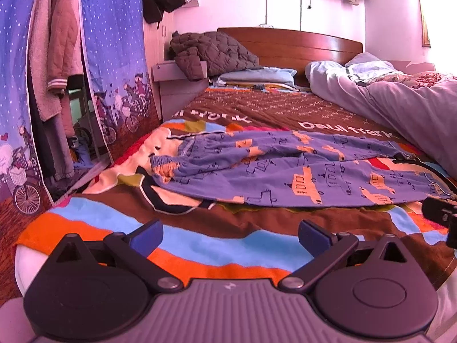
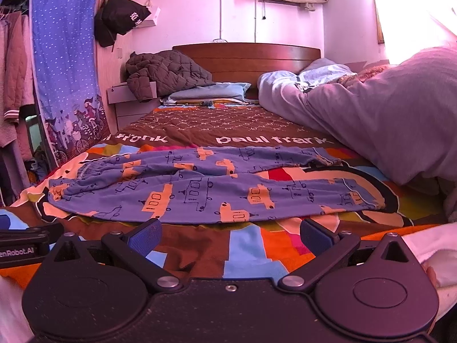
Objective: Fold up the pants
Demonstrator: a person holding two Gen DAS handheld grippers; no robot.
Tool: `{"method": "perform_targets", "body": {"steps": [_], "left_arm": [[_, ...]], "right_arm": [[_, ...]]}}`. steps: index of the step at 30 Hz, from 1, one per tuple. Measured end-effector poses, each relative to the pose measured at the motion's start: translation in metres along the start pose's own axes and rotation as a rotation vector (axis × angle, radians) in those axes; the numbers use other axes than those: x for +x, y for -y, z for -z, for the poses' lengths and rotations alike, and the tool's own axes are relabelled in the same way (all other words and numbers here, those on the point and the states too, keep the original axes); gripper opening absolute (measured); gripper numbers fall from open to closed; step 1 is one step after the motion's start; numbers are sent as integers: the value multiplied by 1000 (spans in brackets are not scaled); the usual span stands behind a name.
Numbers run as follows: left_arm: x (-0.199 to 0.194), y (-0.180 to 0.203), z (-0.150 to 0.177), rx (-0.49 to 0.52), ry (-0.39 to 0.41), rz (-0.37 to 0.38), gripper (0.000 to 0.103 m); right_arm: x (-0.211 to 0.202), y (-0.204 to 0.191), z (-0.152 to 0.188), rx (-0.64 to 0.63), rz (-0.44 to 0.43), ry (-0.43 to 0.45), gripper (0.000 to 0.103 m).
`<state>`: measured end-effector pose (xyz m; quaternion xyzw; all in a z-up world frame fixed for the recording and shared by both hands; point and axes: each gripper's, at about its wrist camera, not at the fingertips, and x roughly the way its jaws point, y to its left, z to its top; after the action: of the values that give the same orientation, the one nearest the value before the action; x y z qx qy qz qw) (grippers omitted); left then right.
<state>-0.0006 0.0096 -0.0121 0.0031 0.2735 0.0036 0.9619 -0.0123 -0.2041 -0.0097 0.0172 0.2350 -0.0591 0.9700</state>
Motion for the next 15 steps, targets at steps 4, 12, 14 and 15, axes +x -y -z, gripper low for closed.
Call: {"method": "perform_targets", "body": {"steps": [4, 12, 14, 15], "left_arm": [[-6, 0, -3, -13, 4, 16, 103], [-28, -5, -9, -30, 58, 40, 103], [-29, -9, -9, -31, 59, 39, 103], [-30, -11, -9, -31, 62, 38, 103]], "right_arm": [[-14, 2, -4, -54, 6, 26, 102], [-53, 5, -32, -68, 47, 33, 102], [-59, 3, -40, -60, 42, 32, 102], [-61, 2, -43, -55, 35, 35, 102]]}}
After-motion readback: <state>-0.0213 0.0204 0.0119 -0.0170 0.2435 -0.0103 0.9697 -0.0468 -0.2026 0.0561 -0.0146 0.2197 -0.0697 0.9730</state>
